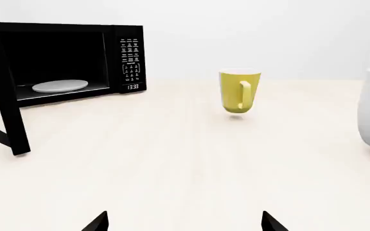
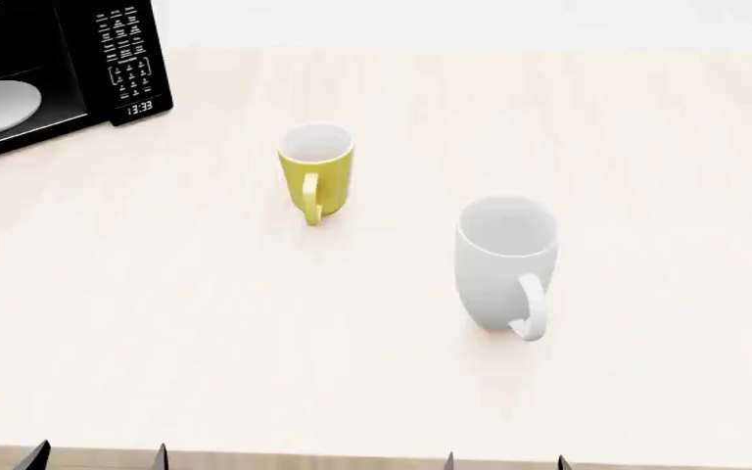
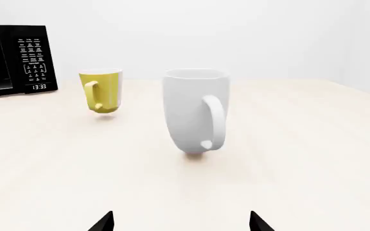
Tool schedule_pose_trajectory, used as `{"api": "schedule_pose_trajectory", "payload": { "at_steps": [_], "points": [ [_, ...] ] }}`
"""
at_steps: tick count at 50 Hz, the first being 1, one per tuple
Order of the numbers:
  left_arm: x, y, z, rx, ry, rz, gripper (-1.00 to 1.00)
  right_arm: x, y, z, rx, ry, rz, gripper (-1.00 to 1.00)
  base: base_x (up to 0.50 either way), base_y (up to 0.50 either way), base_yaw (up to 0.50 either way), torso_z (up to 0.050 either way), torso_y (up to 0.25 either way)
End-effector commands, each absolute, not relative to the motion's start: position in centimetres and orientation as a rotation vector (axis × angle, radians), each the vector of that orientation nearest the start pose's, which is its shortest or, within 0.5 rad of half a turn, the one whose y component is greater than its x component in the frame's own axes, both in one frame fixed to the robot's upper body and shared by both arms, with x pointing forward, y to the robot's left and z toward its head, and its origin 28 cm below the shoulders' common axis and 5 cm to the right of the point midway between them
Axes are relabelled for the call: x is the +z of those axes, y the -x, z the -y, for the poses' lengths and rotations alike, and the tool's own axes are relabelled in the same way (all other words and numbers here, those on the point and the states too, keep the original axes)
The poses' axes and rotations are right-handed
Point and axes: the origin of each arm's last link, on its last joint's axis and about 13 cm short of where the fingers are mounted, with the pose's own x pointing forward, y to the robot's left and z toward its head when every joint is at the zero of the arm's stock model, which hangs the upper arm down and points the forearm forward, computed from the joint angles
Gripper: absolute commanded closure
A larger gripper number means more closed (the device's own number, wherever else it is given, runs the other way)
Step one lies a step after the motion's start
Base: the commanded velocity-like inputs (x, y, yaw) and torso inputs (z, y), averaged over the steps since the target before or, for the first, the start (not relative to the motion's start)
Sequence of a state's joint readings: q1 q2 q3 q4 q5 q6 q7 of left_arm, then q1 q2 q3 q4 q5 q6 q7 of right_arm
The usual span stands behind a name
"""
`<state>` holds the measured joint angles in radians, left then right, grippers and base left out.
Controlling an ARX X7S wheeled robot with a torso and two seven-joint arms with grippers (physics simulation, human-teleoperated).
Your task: Put the yellow and white mug to the front of the white mug.
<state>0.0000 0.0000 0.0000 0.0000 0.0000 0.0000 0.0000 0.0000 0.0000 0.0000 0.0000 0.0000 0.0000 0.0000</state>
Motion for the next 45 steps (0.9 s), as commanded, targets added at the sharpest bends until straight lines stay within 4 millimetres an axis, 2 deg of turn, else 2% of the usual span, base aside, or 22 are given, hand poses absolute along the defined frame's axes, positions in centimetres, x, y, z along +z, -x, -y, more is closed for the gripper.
{"api": "schedule_pose_trajectory", "payload": {
  "at_steps": [1, 23, 32, 37, 45],
  "points": [
    [1.3, -21.1, -20.5, -0.002, 0.005, 0.002, -1.00, 1.3, -21.2, 9.6, 0.005, -0.004, 0.013, -1.00, 0.00, 0.00, 0.00, 0.000, 0.000],
    [1.4, -20.9, -20.5, -0.013, -0.037, 0.017, -1.00, 1.9, -20.5, 9.4, -0.012, 0.009, 0.013, -1.00, 0.00, 0.00, 0.00, 0.000, 0.000],
    [2.1, -20.7, -20.8, 0.007, -0.063, 0.047, -1.00, 4.1, -19.0, 12.7, -0.152, 0.013, 0.059, -1.00, 0.00, 0.00, 0.00, 0.000, 0.000],
    [2.1, -20.9, -21.0, 0.023, -0.077, 0.046, -1.00, 4.2, -18.6, 13.9, -0.197, -0.037, 0.052, -1.00, 0.00, 0.00, 0.00, 0.000, 0.000],
    [2.1, -21.3, -21.0, 0.025, -0.105, 0.044, -1.00, 4.0, -18.8, 14.7, -0.184, -0.057, 0.023, -1.00, 0.00, 0.00, 0.00, 0.000, 0.000]
  ]
}}
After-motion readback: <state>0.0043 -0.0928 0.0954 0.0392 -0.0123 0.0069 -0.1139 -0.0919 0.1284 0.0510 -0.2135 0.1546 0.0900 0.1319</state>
